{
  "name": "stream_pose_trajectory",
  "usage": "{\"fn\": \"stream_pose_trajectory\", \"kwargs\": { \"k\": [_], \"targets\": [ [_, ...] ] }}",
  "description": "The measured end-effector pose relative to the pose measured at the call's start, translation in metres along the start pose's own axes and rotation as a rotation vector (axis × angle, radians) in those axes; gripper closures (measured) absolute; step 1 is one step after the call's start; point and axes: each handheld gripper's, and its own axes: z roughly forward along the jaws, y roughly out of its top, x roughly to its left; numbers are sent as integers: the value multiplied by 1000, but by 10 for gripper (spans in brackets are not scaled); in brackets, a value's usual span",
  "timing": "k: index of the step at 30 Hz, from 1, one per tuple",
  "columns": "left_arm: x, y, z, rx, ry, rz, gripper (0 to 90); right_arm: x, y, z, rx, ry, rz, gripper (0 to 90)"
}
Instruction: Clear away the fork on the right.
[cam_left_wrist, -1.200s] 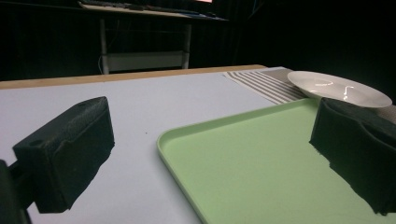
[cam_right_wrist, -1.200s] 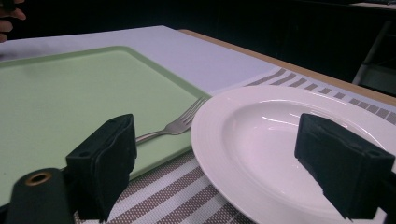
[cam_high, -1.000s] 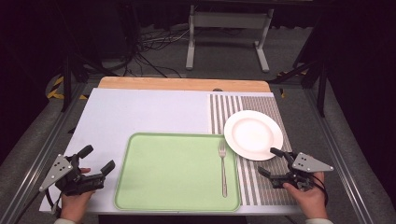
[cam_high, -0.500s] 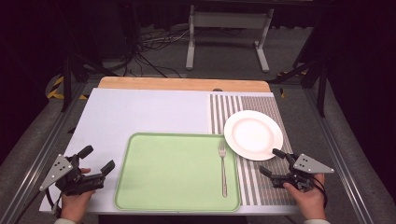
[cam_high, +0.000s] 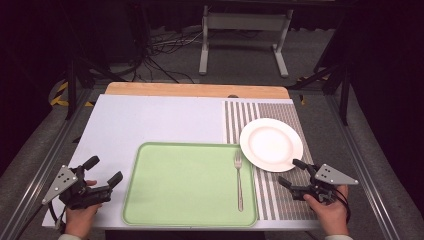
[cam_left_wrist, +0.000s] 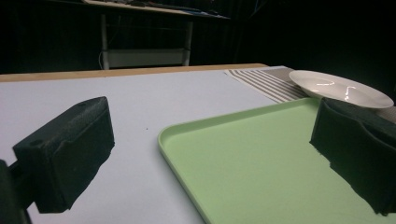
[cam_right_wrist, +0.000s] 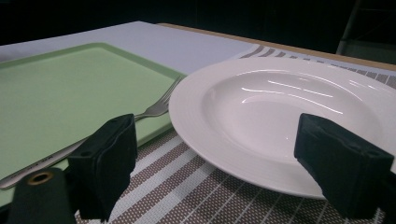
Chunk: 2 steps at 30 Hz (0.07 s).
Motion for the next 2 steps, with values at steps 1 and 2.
{"fn": "stream_pose_trajectory", "kwargs": {
  "k": [1,2],
  "targets": [
    [0,0,0,0,0,0,2,0,0,0,0,2,-2,142],
    [0,0,0,0,0,3,2,0,0,0,-1,3,-2,142]
  ]
}}
